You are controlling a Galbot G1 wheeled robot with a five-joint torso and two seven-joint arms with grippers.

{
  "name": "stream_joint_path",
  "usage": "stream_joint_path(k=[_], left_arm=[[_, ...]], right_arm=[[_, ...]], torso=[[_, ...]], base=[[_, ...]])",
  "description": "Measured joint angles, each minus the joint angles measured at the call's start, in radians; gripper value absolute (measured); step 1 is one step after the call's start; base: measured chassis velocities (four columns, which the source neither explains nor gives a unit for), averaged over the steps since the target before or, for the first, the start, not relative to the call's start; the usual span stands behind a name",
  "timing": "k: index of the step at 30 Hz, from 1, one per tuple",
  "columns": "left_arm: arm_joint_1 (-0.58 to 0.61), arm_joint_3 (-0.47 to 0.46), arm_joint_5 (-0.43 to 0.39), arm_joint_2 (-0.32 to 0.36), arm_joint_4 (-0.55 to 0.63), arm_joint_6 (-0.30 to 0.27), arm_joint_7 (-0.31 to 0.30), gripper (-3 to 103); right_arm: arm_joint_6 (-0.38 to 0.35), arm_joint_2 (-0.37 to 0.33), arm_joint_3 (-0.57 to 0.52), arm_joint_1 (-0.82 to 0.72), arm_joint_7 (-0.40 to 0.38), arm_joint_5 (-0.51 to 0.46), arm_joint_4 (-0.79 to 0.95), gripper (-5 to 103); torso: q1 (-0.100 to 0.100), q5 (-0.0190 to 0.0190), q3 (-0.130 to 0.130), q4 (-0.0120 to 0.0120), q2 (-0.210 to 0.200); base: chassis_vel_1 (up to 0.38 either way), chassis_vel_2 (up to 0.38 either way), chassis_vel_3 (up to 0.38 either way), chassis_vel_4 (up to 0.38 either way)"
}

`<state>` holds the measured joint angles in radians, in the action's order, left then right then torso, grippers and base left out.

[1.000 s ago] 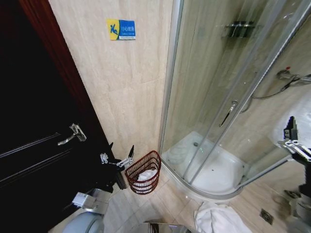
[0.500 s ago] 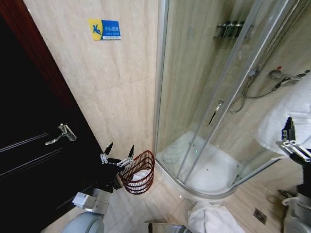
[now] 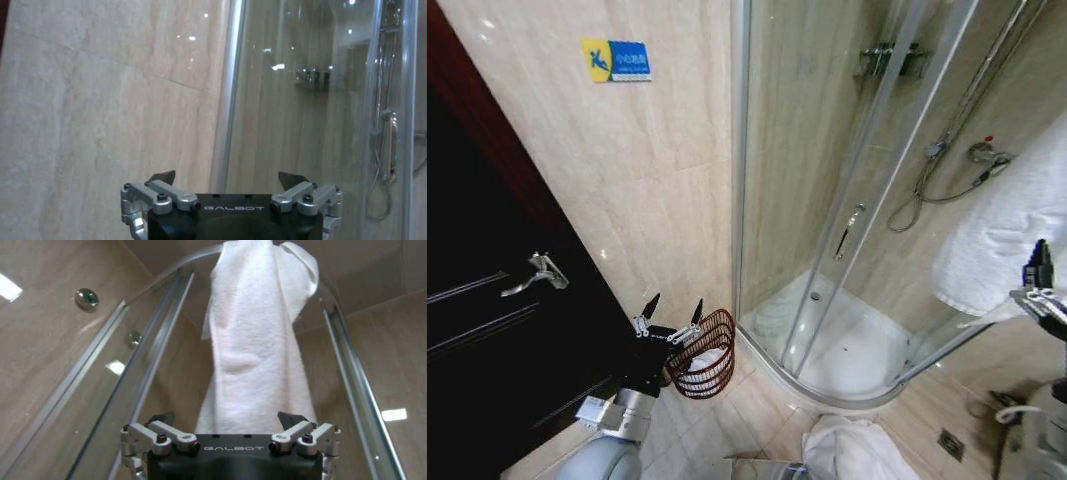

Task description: Discard the used towel into the hamper.

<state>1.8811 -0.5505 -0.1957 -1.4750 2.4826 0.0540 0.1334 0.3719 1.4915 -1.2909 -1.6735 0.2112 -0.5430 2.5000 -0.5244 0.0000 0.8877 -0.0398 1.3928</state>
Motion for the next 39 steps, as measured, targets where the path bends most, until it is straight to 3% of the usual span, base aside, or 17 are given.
stream_joint_path(k=[7,11,15,20,28,33,36,39], left_arm=[[0.0,0.0,0.0,0.0,0.0,0.0,0.0,100],[0.0,0.0,0.0,0.0,0.0,0.0,0.0,100],[0.0,0.0,0.0,0.0,0.0,0.0,0.0,100],[0.0,0.0,0.0,0.0,0.0,0.0,0.0,100],[0.0,0.0,0.0,0.0,0.0,0.0,0.0,100],[0.0,0.0,0.0,0.0,0.0,0.0,0.0,100],[0.0,0.0,0.0,0.0,0.0,0.0,0.0,100],[0.0,0.0,0.0,0.0,0.0,0.0,0.0,100]], right_arm=[[-0.014,-0.024,-0.025,0.01,-0.008,-0.025,0.0,100],[-0.05,-0.091,-0.047,0.048,-0.032,-0.086,0.0,100],[-0.096,-0.223,-0.094,0.12,-0.07,-0.194,0.0,100],[-0.152,-0.328,-0.127,0.187,-0.1,-0.279,0.0,100],[-0.196,-0.447,-0.134,0.272,-0.139,-0.337,-0.036,100],[-0.246,-0.598,-0.147,0.354,-0.174,-0.375,-0.098,100],[-0.255,-0.628,-0.149,0.371,-0.179,-0.388,-0.111,100],[-0.278,-0.713,-0.144,0.442,-0.198,-0.414,-0.158,100]], torso=[[0.0,0.0003,0.0,0.0001,0.0],[0.0,0.0004,0.0,0.0,0.0],[0.0,0.0,0.0,-0.0001,0.0],[0.0,-0.0001,0.0,-0.0002,0.0],[0.0,0.0006,0.0,0.0001,0.0],[0.0,0.0003,0.0,-0.0001,0.0],[0.0,-0.0001,0.0,0.0,0.0],[0.0,0.0001,0.0,0.0,0.0]], base=[[-0.082,-0.081,0.086,0.07],[-0.05,-0.066,0.072,0.064],[-0.007,-0.017,0.007,0.01],[0.0,0.0,0.0,0.0],[0.0,0.0,0.0,0.0],[0.0,0.0,0.0,0.0],[0.0,0.0,0.0,0.0],[0.0,0.0,0.0,0.0]])
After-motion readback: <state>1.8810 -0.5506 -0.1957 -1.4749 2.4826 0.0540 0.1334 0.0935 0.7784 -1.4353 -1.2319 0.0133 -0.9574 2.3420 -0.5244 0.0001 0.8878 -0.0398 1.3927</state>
